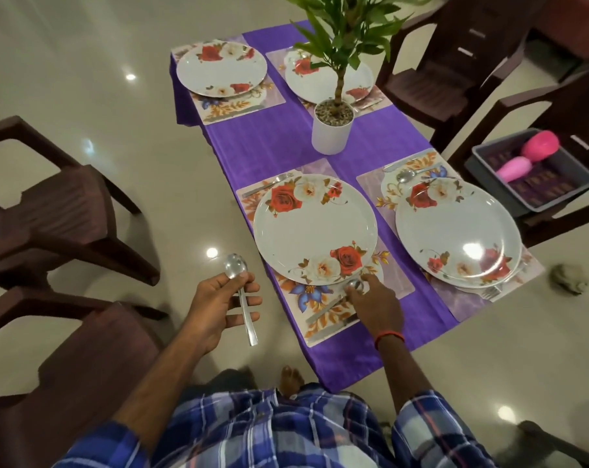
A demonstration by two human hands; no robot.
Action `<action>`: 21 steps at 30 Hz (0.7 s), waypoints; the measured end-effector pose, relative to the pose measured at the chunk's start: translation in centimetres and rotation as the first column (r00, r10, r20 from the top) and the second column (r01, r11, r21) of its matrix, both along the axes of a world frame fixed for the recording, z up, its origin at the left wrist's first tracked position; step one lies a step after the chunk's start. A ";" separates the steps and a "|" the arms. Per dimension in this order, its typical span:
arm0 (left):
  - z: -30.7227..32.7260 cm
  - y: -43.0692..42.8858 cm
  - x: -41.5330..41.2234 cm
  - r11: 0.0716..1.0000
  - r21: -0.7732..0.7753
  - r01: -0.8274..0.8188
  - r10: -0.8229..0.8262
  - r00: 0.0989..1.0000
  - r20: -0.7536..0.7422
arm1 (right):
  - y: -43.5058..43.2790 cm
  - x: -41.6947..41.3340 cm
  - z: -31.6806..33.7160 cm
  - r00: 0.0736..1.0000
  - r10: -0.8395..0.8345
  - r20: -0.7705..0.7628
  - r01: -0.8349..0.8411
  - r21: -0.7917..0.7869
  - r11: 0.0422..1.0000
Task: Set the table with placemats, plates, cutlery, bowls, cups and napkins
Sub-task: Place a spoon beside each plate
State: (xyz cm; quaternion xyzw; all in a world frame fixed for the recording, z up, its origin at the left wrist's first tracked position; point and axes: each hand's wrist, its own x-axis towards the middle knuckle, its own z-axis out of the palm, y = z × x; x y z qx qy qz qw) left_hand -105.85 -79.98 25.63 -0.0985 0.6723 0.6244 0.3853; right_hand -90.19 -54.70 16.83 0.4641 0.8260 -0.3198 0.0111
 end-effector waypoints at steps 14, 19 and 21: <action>-0.2 2.5 -7.9 0.975 0.014 0.221 -0.221 0.975 0.031 | -1.0 -2.2 2.4 0.993 -0.115 -0.031 0.115 -0.001 0.993; 0.4 2.7 -13.5 0.947 0.030 0.319 -0.320 0.947 0.028 | -1.9 -10.1 7.3 0.952 -0.116 -0.283 0.142 0.071 0.987; 0.9 2.5 -15.7 0.931 0.036 0.363 -0.363 0.932 -0.001 | -2.4 -14.1 8.8 0.943 -0.055 -0.328 0.082 0.067 0.994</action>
